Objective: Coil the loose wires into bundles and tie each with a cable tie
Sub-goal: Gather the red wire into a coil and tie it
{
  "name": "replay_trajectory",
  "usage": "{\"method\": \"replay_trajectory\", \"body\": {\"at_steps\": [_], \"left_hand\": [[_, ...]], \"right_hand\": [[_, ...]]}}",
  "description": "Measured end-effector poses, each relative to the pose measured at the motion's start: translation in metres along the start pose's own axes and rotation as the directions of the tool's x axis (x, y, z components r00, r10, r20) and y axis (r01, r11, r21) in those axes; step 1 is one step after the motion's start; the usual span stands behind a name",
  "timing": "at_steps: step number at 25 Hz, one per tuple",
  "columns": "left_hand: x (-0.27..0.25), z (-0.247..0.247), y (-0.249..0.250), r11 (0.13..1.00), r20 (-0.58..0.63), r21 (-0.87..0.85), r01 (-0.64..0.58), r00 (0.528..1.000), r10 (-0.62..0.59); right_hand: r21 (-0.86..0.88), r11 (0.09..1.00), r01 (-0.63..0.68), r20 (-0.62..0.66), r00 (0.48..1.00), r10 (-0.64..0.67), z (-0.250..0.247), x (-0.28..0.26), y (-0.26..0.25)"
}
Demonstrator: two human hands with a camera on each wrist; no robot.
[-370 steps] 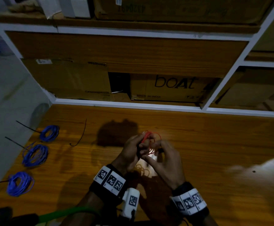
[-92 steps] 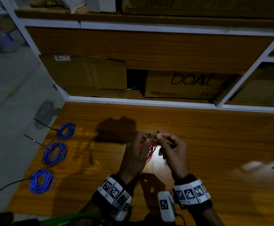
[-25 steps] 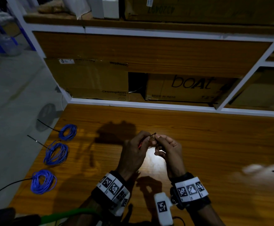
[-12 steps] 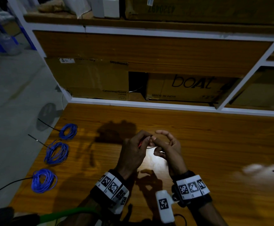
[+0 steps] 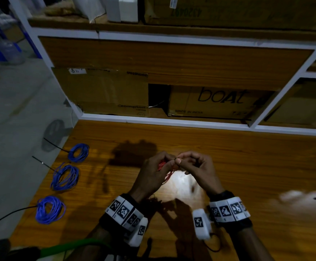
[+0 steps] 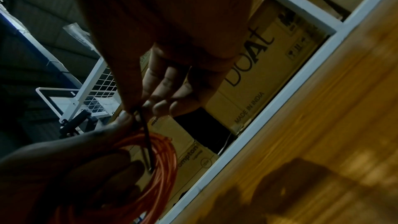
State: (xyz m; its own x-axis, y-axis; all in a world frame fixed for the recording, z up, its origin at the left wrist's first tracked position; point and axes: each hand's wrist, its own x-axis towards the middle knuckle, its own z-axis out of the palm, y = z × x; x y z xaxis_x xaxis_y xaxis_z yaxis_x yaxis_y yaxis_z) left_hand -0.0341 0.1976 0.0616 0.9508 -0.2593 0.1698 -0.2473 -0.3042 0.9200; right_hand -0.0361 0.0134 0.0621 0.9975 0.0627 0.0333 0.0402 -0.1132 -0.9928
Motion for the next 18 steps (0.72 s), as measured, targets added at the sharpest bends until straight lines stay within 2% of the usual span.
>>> {"method": "replay_trajectory", "body": {"at_steps": [2, 6, 9, 11, 13, 15, 18], "left_hand": [[0.0, 0.001, -0.003, 0.994, 0.038, -0.071, 0.081, 0.996, -0.078], [0.002, 0.006, 0.008, 0.948, 0.132, -0.249, 0.198, 0.977, -0.169], [0.003, 0.006, 0.018, 0.869, 0.212, -0.411, 0.276, 0.956, -0.204], [0.004, 0.005, 0.015, 0.826, 0.226, -0.485, 0.288, 0.953, -0.2], [0.006, 0.005, 0.008, 0.766, 0.226, -0.546, 0.339, 0.94, -0.255], [0.007, 0.003, 0.004, 0.673, 0.269, -0.61, 0.419, 0.908, -0.321], [0.006, 0.004, 0.0, 0.561, 0.347, -0.677, 0.475, 0.879, -0.326]], "right_hand": [[-0.064, 0.997, 0.045, 0.02, 0.999, -0.044, -0.005, 0.005, -0.001], [-0.056, 0.996, 0.073, 0.02, 0.997, -0.072, -0.007, 0.01, 0.001], [-0.073, 0.99, 0.123, 0.015, 0.992, -0.122, -0.005, 0.01, 0.0], [-0.06, 0.99, 0.129, -0.001, 0.992, -0.13, -0.003, 0.01, -0.004], [-0.052, 0.988, 0.147, 0.002, 0.989, -0.147, -0.005, 0.012, -0.01], [-0.108, 0.979, 0.171, 0.026, 0.985, -0.169, -0.009, 0.014, -0.013], [-0.226, 0.956, 0.185, 0.089, 0.982, -0.169, -0.011, 0.015, -0.013]]}}
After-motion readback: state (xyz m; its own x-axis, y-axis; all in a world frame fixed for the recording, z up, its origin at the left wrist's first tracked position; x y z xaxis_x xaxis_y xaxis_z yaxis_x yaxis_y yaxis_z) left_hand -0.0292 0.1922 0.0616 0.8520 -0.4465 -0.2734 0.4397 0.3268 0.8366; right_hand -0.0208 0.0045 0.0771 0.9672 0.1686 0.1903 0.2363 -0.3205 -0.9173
